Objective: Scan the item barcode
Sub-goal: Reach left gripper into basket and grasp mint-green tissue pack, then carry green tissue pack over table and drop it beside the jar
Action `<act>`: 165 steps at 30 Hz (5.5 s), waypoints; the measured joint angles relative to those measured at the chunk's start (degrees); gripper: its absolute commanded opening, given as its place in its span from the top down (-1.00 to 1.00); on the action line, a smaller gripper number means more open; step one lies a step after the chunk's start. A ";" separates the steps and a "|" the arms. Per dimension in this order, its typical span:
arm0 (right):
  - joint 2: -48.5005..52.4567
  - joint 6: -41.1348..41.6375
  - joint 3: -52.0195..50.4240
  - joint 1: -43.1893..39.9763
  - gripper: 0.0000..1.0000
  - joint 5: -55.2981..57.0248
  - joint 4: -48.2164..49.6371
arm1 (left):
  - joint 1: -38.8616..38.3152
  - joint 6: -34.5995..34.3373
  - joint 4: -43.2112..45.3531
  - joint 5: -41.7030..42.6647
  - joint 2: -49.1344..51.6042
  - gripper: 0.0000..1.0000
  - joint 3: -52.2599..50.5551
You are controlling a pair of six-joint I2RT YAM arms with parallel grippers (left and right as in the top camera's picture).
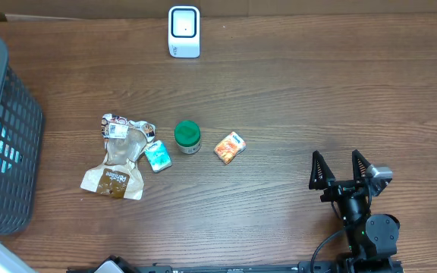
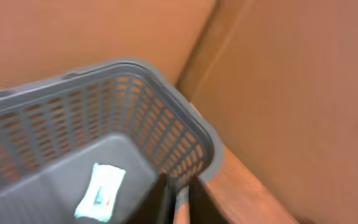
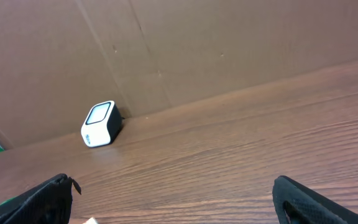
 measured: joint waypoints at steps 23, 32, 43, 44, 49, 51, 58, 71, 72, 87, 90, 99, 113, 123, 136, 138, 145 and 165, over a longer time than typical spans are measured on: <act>0.00 -0.02 -0.02 0.00 -1.00 -0.02 0.02 | 3.72 1.55 -7.19 -7.87 34.32 -0.58 -6.51; 0.00 0.00 0.00 0.00 -0.99 -0.02 0.00 | 3.67 2.10 -5.29 -10.49 45.77 -0.48 -6.54; 0.00 -0.02 0.00 0.00 -1.00 -0.02 0.00 | 3.67 4.09 3.61 -11.30 47.93 -0.43 -10.47; 0.00 -0.02 0.00 0.00 -0.99 -0.04 0.00 | 3.67 4.31 4.50 -11.23 47.91 -0.42 -10.93; 0.00 0.00 0.00 0.00 -1.00 -0.02 -0.02 | 3.67 4.98 8.57 -10.14 46.69 -0.11 -14.27; 0.00 0.02 0.00 0.00 -1.00 0.00 -0.02 | 3.67 5.18 9.35 -9.64 46.34 0.13 -15.08; 0.00 0.00 0.00 0.00 -1.00 0.00 0.02 | 3.58 5.49 8.98 -9.97 45.97 0.91 -15.34; 0.00 0.00 0.00 0.00 -1.00 -0.04 0.02 | 3.67 5.55 5.33 -9.68 44.17 -0.37 -16.11; 0.00 -0.02 0.00 0.00 -1.00 -0.02 -0.02 | 3.67 5.57 5.14 -9.40 43.69 -0.46 -16.46; 0.00 0.00 0.00 0.00 -1.00 0.00 0.00 | 3.67 5.51 2.91 -8.24 40.76 -0.30 -18.91; 0.00 0.02 0.00 0.00 -1.00 -0.02 -0.02 | 3.67 5.51 3.98 -7.06 42.49 -0.25 -19.61; 0.00 -0.02 0.00 0.00 -1.00 -0.02 -0.02 | 3.56 5.38 4.44 -5.31 43.41 0.91 -18.99; 0.00 0.00 0.00 0.00 -1.00 -0.04 0.00 | 3.56 5.46 -3.37 -5.57 42.10 0.92 -15.19; 0.00 0.00 0.00 0.00 -1.00 -0.04 -0.04 | 3.56 2.16 -0.28 -0.26 13.51 0.92 -8.35; 0.00 -0.02 0.00 0.00 -1.00 -0.02 0.02 | -26.14 5.01 -11.32 12.61 -1.92 0.91 -9.40; 0.00 0.00 0.00 0.00 -1.00 -0.04 -0.02 | -33.42 5.31 -10.54 12.52 -0.74 0.91 -12.17; 0.00 0.00 0.00 0.00 -1.00 -0.02 -0.02 | -58.75 2.91 1.38 8.35 8.22 0.91 -24.24; 0.00 0.00 0.00 0.00 -1.00 -0.02 0.00 | -74.10 -18.88 6.49 -3.17 38.34 -0.06 -25.86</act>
